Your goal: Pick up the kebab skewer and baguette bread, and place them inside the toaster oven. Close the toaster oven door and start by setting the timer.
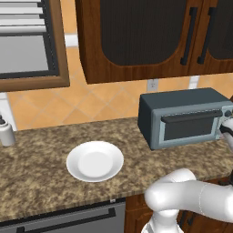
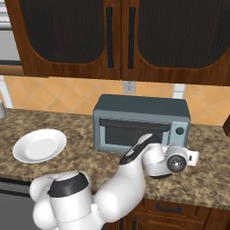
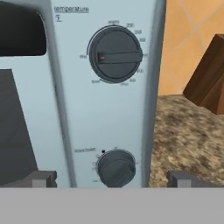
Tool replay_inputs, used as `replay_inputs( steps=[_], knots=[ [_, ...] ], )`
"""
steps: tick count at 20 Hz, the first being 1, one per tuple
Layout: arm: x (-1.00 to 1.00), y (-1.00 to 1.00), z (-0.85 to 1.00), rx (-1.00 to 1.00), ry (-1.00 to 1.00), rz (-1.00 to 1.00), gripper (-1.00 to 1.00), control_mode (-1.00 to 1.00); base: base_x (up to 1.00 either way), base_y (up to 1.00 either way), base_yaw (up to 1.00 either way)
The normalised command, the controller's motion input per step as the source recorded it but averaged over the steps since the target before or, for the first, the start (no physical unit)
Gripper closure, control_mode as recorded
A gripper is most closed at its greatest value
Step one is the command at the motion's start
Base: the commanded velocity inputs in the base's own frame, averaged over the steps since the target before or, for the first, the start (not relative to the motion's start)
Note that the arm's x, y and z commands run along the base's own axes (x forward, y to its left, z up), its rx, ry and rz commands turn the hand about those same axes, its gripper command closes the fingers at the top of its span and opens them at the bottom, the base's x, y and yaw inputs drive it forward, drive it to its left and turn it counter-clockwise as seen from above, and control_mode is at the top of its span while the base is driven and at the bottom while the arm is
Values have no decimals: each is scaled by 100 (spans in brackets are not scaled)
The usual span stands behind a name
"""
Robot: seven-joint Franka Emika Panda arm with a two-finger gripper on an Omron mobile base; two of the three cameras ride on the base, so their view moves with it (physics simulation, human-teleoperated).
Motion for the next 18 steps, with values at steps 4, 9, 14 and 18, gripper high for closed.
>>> replay_inputs(
  steps=[4, 9, 14, 18],
  knots=[
    [0, 0, -38, 0, -3, 0, -100, -100, 0, 0, 0],
    [8, 0, -9, 0, -2, 0, -100, -100, 0, 0, 0],
    [26, 0, 0, 0, -2, 0, -100, -100, 0, 0, 0],
    [11, 0, 0, 1, 0, 0, -100, -100, 0, 0, 0]
  ],
)
